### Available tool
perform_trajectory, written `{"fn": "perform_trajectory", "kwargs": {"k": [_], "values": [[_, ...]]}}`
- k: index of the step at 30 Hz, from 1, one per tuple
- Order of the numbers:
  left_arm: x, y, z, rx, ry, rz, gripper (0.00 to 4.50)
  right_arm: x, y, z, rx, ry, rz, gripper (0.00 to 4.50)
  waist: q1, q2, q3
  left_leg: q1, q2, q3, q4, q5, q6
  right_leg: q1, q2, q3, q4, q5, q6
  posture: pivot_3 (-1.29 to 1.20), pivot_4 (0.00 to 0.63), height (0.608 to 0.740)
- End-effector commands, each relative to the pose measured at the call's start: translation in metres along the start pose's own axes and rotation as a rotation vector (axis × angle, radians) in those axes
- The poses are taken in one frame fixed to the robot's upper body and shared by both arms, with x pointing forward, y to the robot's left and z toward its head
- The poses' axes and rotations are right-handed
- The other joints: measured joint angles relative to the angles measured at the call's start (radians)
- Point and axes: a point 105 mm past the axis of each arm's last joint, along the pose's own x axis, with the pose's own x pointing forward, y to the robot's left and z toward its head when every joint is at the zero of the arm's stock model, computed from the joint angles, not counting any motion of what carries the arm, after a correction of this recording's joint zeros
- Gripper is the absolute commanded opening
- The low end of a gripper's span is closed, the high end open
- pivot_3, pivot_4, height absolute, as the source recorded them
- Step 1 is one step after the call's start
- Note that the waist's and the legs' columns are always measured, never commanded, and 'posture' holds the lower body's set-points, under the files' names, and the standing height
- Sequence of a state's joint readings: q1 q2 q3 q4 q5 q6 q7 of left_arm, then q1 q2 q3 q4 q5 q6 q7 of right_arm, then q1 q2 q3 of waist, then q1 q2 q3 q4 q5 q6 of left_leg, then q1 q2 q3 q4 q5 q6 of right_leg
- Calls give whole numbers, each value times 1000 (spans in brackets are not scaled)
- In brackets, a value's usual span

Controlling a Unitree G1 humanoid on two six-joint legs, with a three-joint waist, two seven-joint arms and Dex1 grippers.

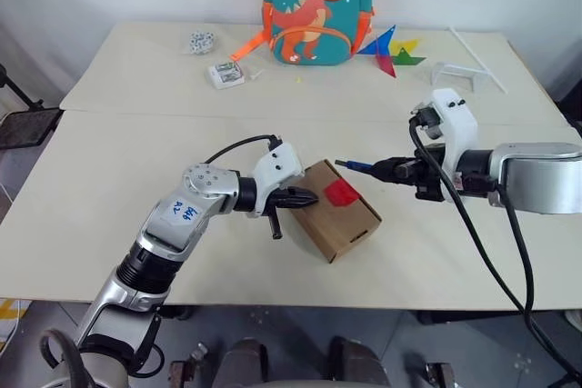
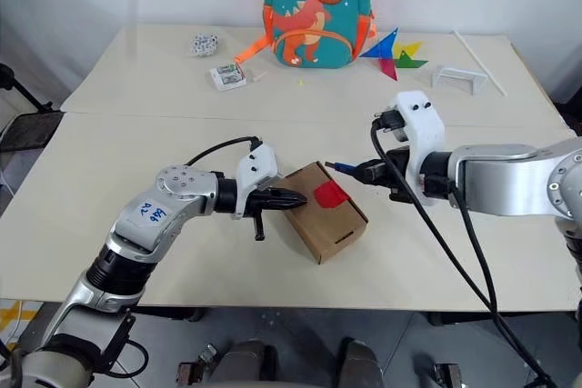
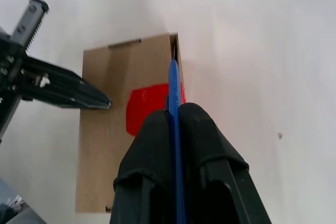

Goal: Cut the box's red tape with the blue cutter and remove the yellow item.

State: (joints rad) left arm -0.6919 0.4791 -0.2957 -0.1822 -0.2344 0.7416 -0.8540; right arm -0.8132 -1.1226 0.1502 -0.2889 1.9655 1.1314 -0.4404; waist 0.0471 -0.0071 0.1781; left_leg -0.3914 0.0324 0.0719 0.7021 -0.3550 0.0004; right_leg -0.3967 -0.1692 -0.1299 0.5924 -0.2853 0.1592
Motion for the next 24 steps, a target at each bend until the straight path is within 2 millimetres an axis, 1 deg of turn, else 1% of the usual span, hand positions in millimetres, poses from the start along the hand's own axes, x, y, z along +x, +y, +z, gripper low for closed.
{"fn": "perform_trajectory", "kwargs": {"k": [1,4,8,14,24], "values": [[0,-2,-2,7,24,-10,0,-5,4,12,-13,-56,3,90,1,0,0,0,0,0,0,0,0,0,0,0,0,0,0,0,150,740],[0,-2,-2,9,26,-9,0,-4,3,12,-2,-55,4,90,0,0,0,0,0,0,0,0,0,0,0,0,0,0,0,0,150,740],[0,-2,-3,10,28,-10,0,-1,0,4,-9,-19,-27,90,0,0,0,0,0,0,0,0,0,0,0,0,0,0,0,0,150,740],[-1,-1,-3,8,32,-8,0,4,4,-2,-18,6,-18,90,-1,0,0,0,0,0,0,0,0,0,0,0,0,0,0,0,150,740],[-1,-2,-2,4,34,-8,0,6,6,-7,-21,27,-7,90,-1,0,0,0,0,0,0,0,0,0,0,0,0,0,0,0,150,740]]}}
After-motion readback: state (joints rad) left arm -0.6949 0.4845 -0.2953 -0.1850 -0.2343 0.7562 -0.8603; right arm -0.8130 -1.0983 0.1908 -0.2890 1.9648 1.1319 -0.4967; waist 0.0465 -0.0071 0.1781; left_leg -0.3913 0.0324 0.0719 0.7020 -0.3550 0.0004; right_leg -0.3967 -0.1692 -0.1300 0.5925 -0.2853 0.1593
